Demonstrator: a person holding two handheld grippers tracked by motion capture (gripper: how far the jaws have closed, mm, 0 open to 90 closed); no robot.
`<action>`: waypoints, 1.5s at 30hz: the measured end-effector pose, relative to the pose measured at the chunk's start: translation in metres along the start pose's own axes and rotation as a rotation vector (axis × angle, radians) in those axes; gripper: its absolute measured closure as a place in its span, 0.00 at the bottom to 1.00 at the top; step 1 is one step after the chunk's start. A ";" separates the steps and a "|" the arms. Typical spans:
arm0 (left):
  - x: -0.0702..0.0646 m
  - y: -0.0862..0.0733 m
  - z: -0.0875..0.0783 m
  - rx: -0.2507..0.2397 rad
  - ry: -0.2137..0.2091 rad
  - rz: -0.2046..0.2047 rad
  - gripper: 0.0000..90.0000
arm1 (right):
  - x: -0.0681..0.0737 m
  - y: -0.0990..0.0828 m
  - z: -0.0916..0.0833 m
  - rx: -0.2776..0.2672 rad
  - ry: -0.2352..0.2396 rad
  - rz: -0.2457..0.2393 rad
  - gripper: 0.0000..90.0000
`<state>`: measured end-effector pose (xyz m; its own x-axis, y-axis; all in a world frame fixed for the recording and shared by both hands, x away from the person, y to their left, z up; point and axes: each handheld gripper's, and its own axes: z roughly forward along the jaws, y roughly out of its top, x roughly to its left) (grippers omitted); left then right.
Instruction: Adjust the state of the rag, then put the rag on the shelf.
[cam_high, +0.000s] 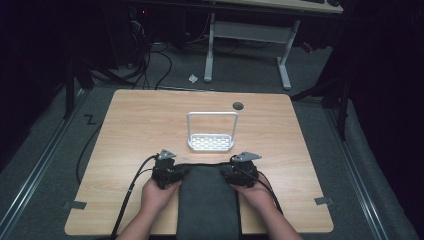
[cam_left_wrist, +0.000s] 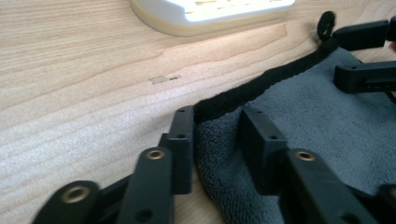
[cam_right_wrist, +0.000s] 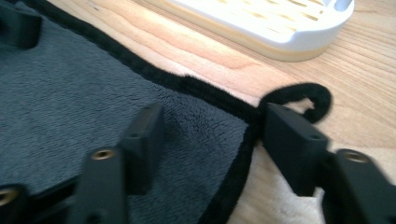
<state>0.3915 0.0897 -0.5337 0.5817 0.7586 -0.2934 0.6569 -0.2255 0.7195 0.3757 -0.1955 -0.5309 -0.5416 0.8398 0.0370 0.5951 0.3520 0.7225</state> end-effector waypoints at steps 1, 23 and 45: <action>-0.001 -0.002 0.000 -0.011 0.001 0.008 0.78 | 0.002 -0.002 -0.001 -0.013 0.018 -0.011 0.67; -0.008 -0.003 -0.004 -0.088 0.002 0.013 0.91 | 0.013 0.000 -0.016 -0.058 -0.001 0.016 0.86; -0.020 0.014 -0.026 -0.211 -0.020 0.043 0.93 | 0.016 0.008 -0.042 -0.202 -0.037 -0.023 0.86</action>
<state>0.3766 0.0871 -0.5016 0.6180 0.7383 -0.2702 0.5171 -0.1229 0.8471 0.3469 -0.1964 -0.4956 -0.5291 0.8485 -0.0042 0.4495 0.2845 0.8468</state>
